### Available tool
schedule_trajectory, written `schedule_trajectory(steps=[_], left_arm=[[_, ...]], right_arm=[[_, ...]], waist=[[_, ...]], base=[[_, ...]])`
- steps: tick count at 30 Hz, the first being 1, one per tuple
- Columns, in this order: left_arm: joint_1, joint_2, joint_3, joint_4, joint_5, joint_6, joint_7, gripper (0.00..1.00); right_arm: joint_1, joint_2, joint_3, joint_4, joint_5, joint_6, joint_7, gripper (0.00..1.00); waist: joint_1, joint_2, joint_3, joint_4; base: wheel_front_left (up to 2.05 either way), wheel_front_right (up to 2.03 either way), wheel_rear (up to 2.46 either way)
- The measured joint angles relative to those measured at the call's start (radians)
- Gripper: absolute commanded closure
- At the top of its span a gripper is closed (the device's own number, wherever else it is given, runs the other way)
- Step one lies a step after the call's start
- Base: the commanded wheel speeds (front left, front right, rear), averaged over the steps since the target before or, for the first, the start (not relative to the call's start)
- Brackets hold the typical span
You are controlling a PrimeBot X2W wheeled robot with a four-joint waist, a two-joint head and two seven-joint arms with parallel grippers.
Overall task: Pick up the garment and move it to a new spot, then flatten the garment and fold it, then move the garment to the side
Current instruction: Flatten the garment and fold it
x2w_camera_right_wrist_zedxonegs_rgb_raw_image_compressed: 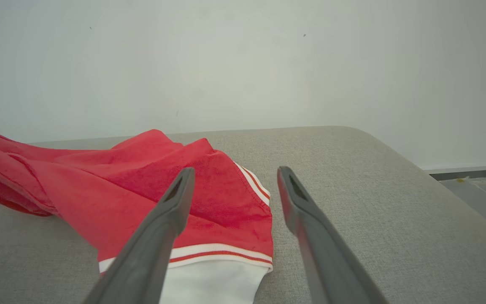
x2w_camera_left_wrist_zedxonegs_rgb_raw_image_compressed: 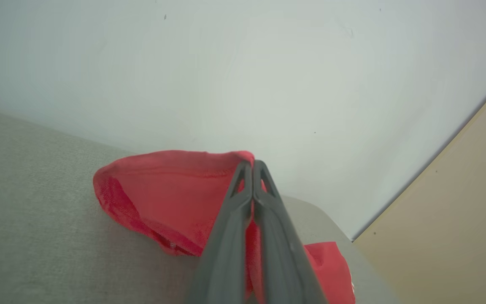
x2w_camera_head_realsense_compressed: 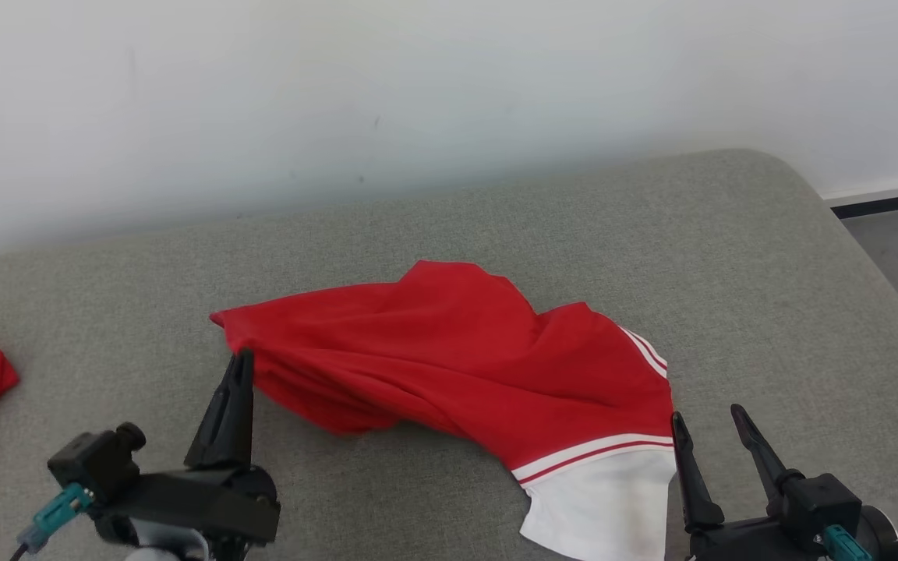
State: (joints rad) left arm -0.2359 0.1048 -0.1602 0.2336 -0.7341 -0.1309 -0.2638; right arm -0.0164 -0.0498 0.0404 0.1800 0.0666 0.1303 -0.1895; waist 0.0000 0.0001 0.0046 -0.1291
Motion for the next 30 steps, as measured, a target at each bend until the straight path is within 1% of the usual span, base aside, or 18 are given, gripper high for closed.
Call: schedule_trajectory(steps=[3, 6, 7, 9, 11, 13, 15, 17, 19, 20, 21, 22, 25, 28, 30], left_arm=[[0.028, 0.076, -0.051, 0.016, 0.017, 0.0, 0.0, 1.0], [0.061, 0.11, -0.083, 0.037, 0.049, 0.0, 0.0, 1.0], [0.088, 0.144, -0.11, 0.052, 0.061, 0.0, 0.0, 1.0], [0.123, 0.165, -0.149, 0.053, 0.048, 0.0, 0.0, 1.0], [0.163, 0.199, -0.203, 0.048, 0.045, 0.0, 0.005, 1.0], [0.192, 0.232, -0.23, 0.064, 0.039, 0.0, 0.009, 1.0], [0.205, 0.251, -0.236, 0.089, 0.044, 0.0, 0.009, 1.0], [0.206, 0.256, -0.232, 0.113, 0.051, 0.01, 0.008, 1.0], [0.208, 0.26, -0.231, 0.138, 0.079, 0.041, 0.008, 1.0], [0.208, 0.262, -0.231, 0.148, 0.09, 0.051, 0.007, 0.37], [0.208, 0.262, -0.232, 0.156, 0.103, 0.062, 0.007, 0.37], [0.207, 0.261, -0.232, 0.162, 0.119, 0.067, 0.007, 0.0], [0.207, 0.245, -0.208, 0.166, 0.13, 0.085, 0.003, 0.0], [0.208, 0.212, -0.135, 0.123, 0.139, 0.107, 0.001, 0.0], [0.223, 0.19, -0.078, 0.077, 0.176, 0.128, 0.001, 0.0]], right_arm=[[0.0, -0.001, -0.001, 0.002, 0.001, 0.0, 0.0, 0.0], [0.0, 0.0, -0.003, 0.004, 0.002, 0.0, -0.004, 0.0], [0.001, -0.001, -0.006, 0.004, 0.002, 0.0, -0.004, 0.0], [0.001, 0.0, -0.007, 0.003, 0.003, 0.0, -0.004, 0.0], [0.004, 0.0, -0.013, 0.003, 0.004, 0.0, -0.005, 0.0], [0.01, 0.0, -0.019, 0.001, 0.006, 0.0, -0.005, 0.0], [0.016, 0.0, -0.026, 0.002, 0.007, 0.0, -0.005, 0.0], [0.016, 0.0, -0.031, 0.002, 0.007, 0.0, -0.005, 0.0], [0.016, 0.0, -0.029, 0.003, 0.01, 0.0, -0.005, 0.0], [0.016, 0.0, -0.028, 0.003, 0.01, 0.0, -0.004, 0.0], [0.016, 0.0, -0.027, 0.004, 0.011, 0.0, -0.004, 0.0], [0.016, 0.0, -0.025, 0.004, 0.011, 0.0, -0.004, 0.0], [0.016, 0.0, -0.024, 0.006, 0.011, 0.0, -0.004, 0.0], [0.016, 0.0, -0.026, 0.01, 0.011, 0.0, -0.003, 0.0], [0.016, 0.0, -0.03, 0.013, 0.011, 0.0, -0.003, 0.0]], waist=[[-0.0001, -0.0001, -0.003, 0.003], [0.0, 0.0, -0.004, 0.006], [0.0, -0.0001, -0.003, 0.006], [0.0001, -0.0001, -0.001, 0.007], [0.0002, 0.0, 0.001, 0.009], [0.0001, -0.0001, 0.003, 0.013], [0.0001, 0.0, 0.005, 0.018], [0.0001, 0.0, 0.006, 0.025], [0.0001, -0.0001, 0.005, 0.031], [0.0001, -0.0001, 0.004, 0.033], [0.0001, -0.0001, 0.003, 0.034], [0.0001, 0.0, 0.002, 0.036], [0.0001, -0.0001, -0.004, 0.039], [0.0001, 0.0, -0.013, 0.041], [0.0001, 0.0, -0.021, 0.043]], base=[[0.0, 0.0, 0.0], [0.0, 0.0, 0.0], [0.0, 0.0, 0.0], [0.0, 0.0, 0.0], [0.0, 0.0, 0.0], [0.0, 0.0, 0.0], [0.0, 0.0, 0.0], [0.0, 0.0, 0.0], [0.0, 0.0, 0.0], [0.0, 0.0, 0.0], [0.0, 0.0, 0.0], [0.0, 0.0, 0.0], [0.0, 0.0, 0.0], [0.0, 0.0, 0.0], [0.0, 0.0, 0.0]])
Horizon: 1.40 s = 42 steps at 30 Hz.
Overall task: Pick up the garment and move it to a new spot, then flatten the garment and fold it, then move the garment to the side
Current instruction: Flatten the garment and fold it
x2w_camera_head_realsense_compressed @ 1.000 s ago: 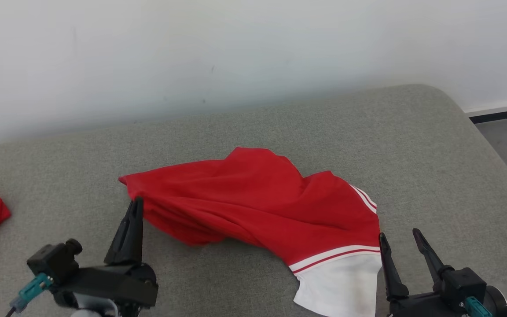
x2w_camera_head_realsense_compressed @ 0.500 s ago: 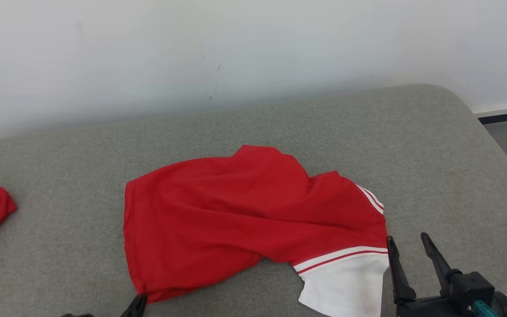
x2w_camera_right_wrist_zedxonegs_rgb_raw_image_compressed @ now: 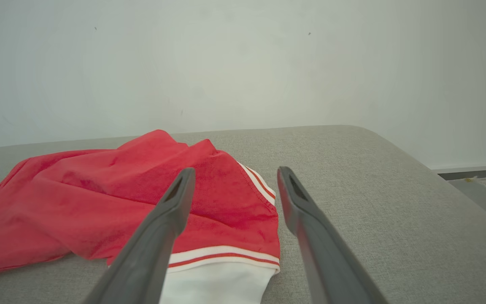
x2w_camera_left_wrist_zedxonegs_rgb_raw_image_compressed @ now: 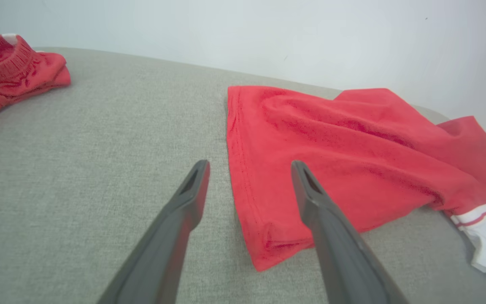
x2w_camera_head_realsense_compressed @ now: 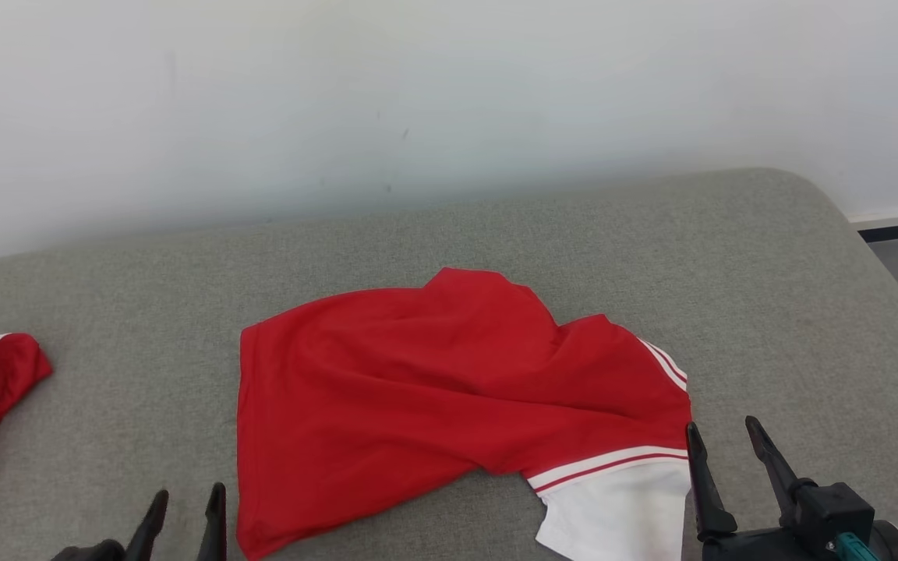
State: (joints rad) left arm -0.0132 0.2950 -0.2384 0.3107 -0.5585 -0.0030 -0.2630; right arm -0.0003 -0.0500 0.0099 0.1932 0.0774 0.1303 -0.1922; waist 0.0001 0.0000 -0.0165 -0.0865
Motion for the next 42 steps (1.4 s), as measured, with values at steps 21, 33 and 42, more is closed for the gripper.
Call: schedule_trajectory(steps=[21, 33, 42], left_arm=[[0.065, -0.212, 0.211, -0.144, 0.297, -0.042, -0.001, 0.0], [0.09, -0.229, 0.246, -0.087, 0.33, -0.037, -0.001, 0.0], [0.102, -0.236, 0.256, -0.084, 0.337, -0.043, -0.001, 0.0]], right_arm=[[-0.035, -0.038, 0.008, 0.118, 0.011, 0.0, 0.025, 0.0], [-0.043, -0.079, 0.078, 0.143, 0.054, 0.0, 0.025, 0.0], [-0.046, -0.092, 0.094, 0.129, 0.068, 0.0, 0.025, 0.0]], waist=[[-0.0001, -0.0001, -0.107, 0.047], [-0.0002, -0.0001, -0.142, 0.051], [-0.0001, 0.0, -0.132, 0.056]], base=[[0.0, 0.0, 0.0], [0.0, 0.0, 0.0], [0.0, 0.0, 0.0]])
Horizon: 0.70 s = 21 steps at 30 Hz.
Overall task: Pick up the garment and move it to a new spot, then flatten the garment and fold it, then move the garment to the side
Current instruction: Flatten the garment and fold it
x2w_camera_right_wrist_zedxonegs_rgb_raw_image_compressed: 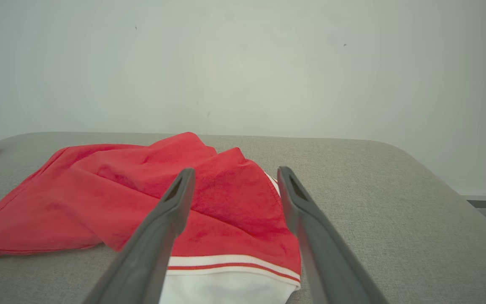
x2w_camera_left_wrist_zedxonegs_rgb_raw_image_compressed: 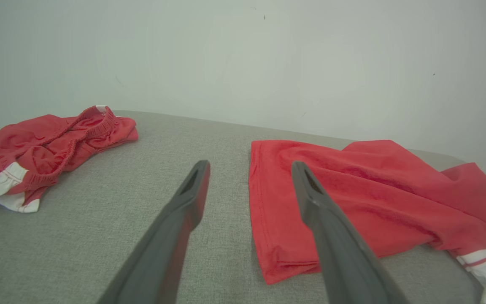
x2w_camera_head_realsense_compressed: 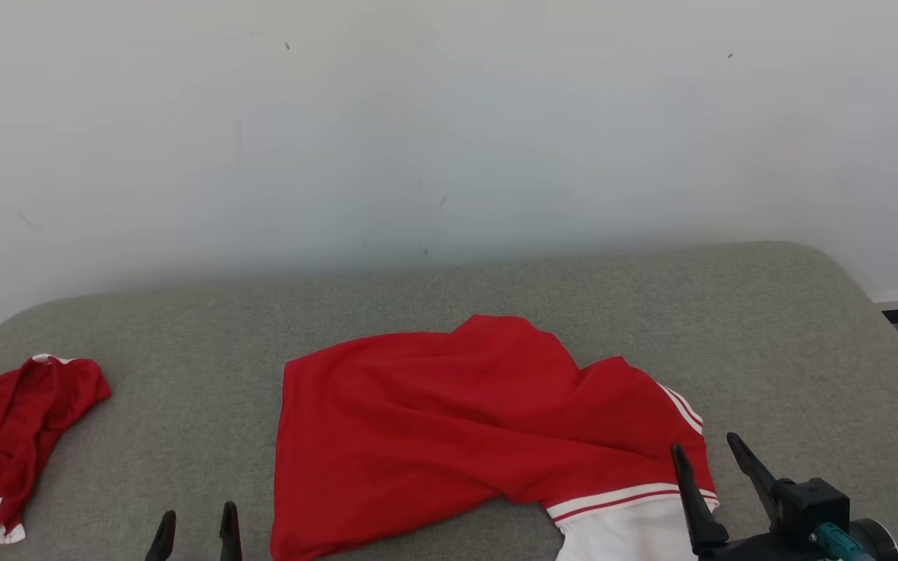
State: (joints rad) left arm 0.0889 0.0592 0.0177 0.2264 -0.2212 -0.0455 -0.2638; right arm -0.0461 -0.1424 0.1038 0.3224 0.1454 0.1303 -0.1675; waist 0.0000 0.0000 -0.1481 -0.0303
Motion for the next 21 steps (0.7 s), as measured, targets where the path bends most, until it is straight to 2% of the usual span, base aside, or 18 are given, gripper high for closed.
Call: schedule_trajectory(steps=[12, 16, 21], left_arm=[[-0.01, -0.005, -0.014, 0.004, 0.008, -0.004, 0.0, 0.0], [-0.026, -0.006, -0.059, 0.038, 0.009, -0.015, 0.001, 0.0], [-0.075, -0.008, -0.108, 0.137, 0.0, -0.014, 0.064, 0.0]], right_arm=[[-0.012, -0.003, -0.013, -0.012, 0.002, 0.0, 0.004, 0.0], [-0.005, 0.0, -0.071, 0.017, 0.008, 0.0, 0.127, 0.0], [0.006, 0.017, -0.121, 0.037, 0.013, 0.0, 0.284, 0.0]], waist=[[0.0, 0.0, 0.022, 0.0], [0.0, 0.0, 0.033, -0.002], [0.0, 0.0, 0.056, -0.008]], base=[[0.0, 0.0, 0.0], [0.0, 0.0, 0.0], [0.0, 0.0, 0.0]])
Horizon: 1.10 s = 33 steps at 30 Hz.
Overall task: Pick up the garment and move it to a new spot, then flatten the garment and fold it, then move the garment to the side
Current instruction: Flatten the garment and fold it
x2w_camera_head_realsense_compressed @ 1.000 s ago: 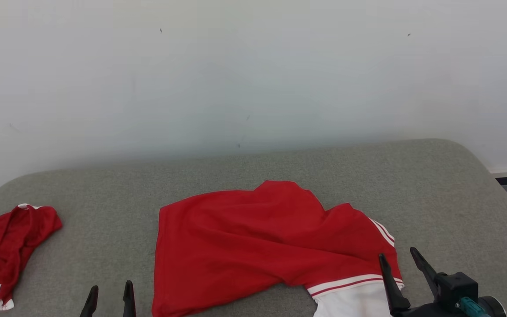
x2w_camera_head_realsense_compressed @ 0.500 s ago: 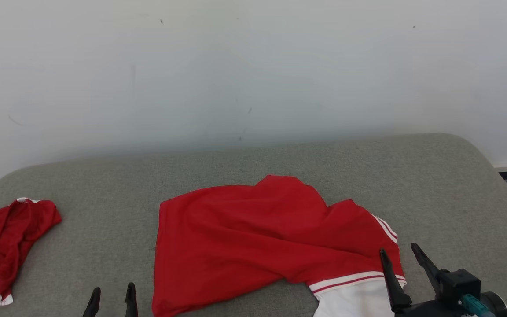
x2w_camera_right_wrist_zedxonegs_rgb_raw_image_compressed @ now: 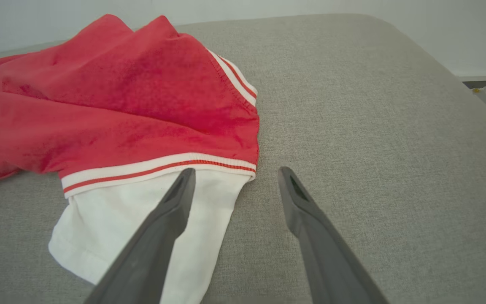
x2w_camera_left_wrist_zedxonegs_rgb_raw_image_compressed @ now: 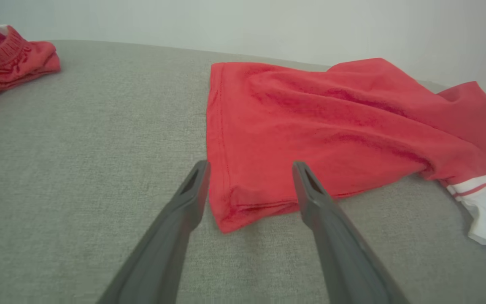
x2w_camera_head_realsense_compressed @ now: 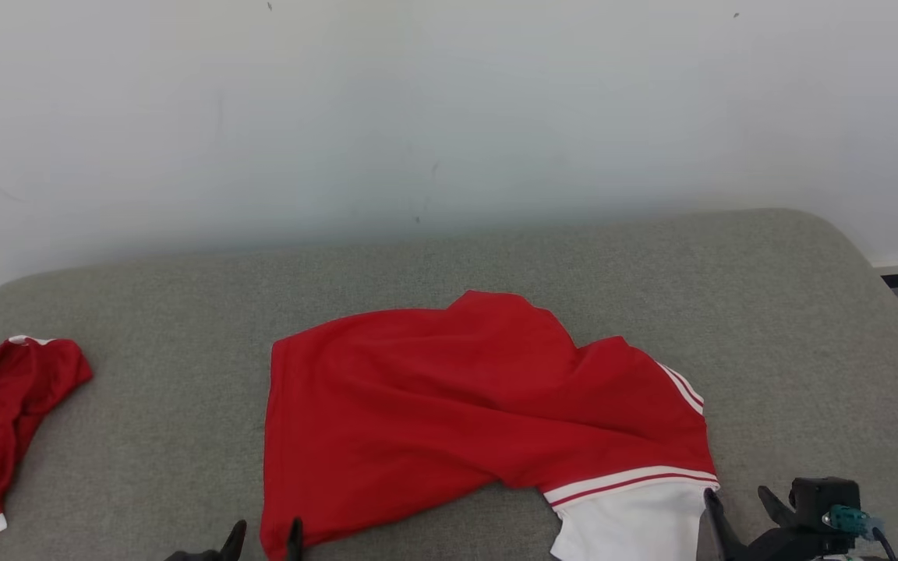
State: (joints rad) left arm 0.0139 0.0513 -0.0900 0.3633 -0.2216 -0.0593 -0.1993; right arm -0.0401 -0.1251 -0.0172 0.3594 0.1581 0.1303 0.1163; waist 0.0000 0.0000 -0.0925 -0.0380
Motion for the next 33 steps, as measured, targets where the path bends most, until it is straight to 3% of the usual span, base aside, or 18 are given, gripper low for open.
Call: schedule_trajectory(steps=[7, 25, 26, 27, 29, 30, 31, 33], left_arm=[[-0.081, 0.002, -0.021, 0.154, 0.01, 0.059, 0.063, 0.0], [-0.163, 0.016, -0.01, 0.309, -0.018, 0.066, 0.014, 0.0], [-0.167, 0.017, -0.011, 0.314, -0.02, 0.059, 0.014, 0.08], [-0.172, 0.018, -0.013, 0.318, -0.022, 0.055, 0.014, 0.52], [-0.177, 0.019, -0.017, 0.326, -0.025, 0.049, 0.012, 1.0], [-0.178, 0.019, -0.02, 0.33, -0.025, 0.041, 0.007, 1.0], [-0.18, 0.019, -0.022, 0.336, -0.026, 0.039, 0.006, 1.0], [-0.186, 0.018, -0.026, 0.344, -0.029, 0.032, 0.005, 1.0]], right_arm=[[0.029, 0.023, 0.018, 0.0, 0.003, 0.0, 0.129, 0.0], [0.025, 0.059, 0.077, 0.071, 0.026, 0.0, 0.196, 0.0], [0.022, 0.059, 0.08, 0.075, 0.028, 0.0, 0.199, 0.0], [0.019, 0.06, 0.082, 0.078, 0.034, 0.0, 0.201, 0.0], [0.013, 0.06, 0.088, 0.086, 0.038, -0.001, 0.209, 0.0], [0.009, 0.06, 0.088, 0.091, 0.043, -0.001, 0.21, 0.16], [0.006, 0.06, 0.089, 0.096, 0.044, -0.001, 0.211, 0.49], [-0.001, 0.061, 0.089, 0.104, 0.05, -0.001, 0.214, 0.89]], waist=[[0.0, 0.0001, 0.054, -0.016], [0.0001, 0.0, 0.118, -0.019], [0.0, 0.0001, 0.119, -0.019], [0.0001, 0.0001, 0.121, -0.019], [0.0001, 0.0, 0.124, -0.019], [0.0, -0.0001, 0.125, -0.019], [0.0001, 0.0, 0.126, -0.019], [0.0, -0.0001, 0.127, -0.019]], base=[[0.0, 0.0, 0.0], [0.0, 0.0, 0.0], [0.0, 0.0, 0.0], [0.0, 0.0, 0.0], [0.0, 0.0, 0.0], [0.0, 0.0, 0.0], [0.0, 0.0, 0.0], [0.0, 0.0, 0.0]])
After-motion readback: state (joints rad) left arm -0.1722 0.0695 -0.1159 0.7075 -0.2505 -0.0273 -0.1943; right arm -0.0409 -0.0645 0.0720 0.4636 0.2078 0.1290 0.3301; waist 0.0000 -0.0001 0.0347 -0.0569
